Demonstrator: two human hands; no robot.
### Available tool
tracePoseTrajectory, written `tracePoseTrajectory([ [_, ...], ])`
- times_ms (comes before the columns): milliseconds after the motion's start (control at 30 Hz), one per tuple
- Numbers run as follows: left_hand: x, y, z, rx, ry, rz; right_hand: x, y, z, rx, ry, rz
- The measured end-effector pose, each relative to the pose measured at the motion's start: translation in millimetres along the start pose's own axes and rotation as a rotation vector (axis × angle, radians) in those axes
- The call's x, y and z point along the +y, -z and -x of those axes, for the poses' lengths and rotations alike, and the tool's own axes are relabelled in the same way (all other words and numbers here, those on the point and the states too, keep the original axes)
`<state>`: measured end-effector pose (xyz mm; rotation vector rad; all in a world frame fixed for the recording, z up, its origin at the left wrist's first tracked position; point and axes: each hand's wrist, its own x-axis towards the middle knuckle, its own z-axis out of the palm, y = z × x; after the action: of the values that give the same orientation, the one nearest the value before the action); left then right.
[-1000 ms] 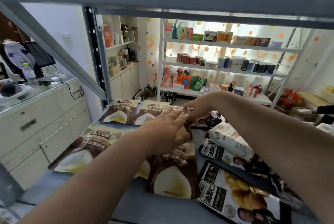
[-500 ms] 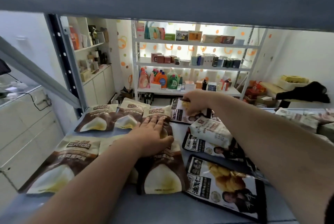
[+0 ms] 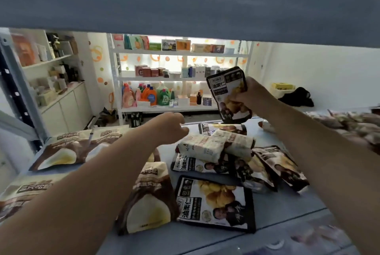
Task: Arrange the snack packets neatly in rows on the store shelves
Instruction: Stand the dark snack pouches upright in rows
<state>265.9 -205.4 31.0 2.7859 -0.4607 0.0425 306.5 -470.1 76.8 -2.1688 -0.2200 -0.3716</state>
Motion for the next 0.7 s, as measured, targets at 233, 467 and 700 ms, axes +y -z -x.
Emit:
tracePoseTrajectory([
  [233, 29.4, -37.7, -96.7, -0.263, 0.336, 0.146, 47.9, 27.8, -26.7, -0.115, 0.004, -0.083],
  [467, 38.4, -55.3, -129.8, -0.398, 0.518, 0.166, 80.7, 27.8, -56.2, -0.292, 0.033, -0.196],
  [700, 53.3, -58.9, -137.8, -0.316, 0.512, 0.299, 96.4, 18.0, -73.4, -0.421, -0.071, -0.251],
])
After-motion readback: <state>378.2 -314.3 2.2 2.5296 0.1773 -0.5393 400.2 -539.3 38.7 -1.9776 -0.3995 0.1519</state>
